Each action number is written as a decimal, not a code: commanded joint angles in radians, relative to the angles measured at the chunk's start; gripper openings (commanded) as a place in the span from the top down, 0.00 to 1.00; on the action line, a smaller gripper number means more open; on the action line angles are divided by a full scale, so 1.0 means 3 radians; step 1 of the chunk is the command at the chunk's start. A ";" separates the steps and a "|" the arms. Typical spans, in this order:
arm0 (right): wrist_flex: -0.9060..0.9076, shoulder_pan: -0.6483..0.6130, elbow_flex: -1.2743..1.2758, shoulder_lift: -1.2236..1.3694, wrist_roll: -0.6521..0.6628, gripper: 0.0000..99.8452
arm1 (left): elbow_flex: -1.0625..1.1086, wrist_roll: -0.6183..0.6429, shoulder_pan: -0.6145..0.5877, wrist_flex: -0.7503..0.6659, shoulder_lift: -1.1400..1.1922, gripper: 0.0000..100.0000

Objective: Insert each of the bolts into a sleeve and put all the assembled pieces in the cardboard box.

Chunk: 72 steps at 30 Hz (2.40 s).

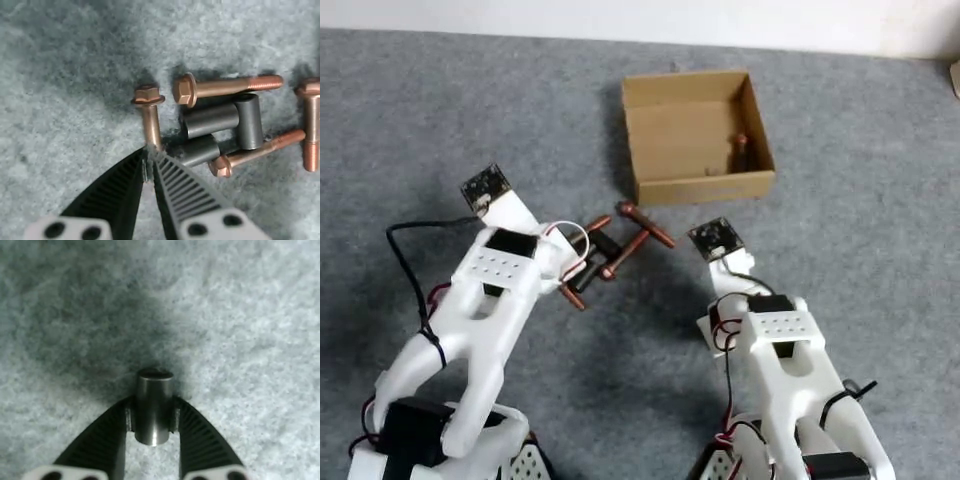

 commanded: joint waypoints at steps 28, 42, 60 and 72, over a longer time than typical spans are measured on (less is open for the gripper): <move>-0.0054 0.0069 0.0084 -0.0028 -0.0031 0.99 | 0.0627 -0.0225 -0.0269 -0.0900 0.0003 0.82; -0.0049 0.0069 0.0090 -0.0028 -0.0031 0.99 | -0.0074 -0.0072 -0.0258 -0.0389 0.0903 0.82; -0.0049 0.0069 0.0090 -0.0028 -0.0031 0.99 | -0.0565 -0.0440 -0.0079 0.0210 0.1332 1.00; -0.0059 0.0064 0.0079 -0.0038 -0.0031 0.99 | -0.0524 -0.2066 -0.0141 0.0742 -0.1077 1.00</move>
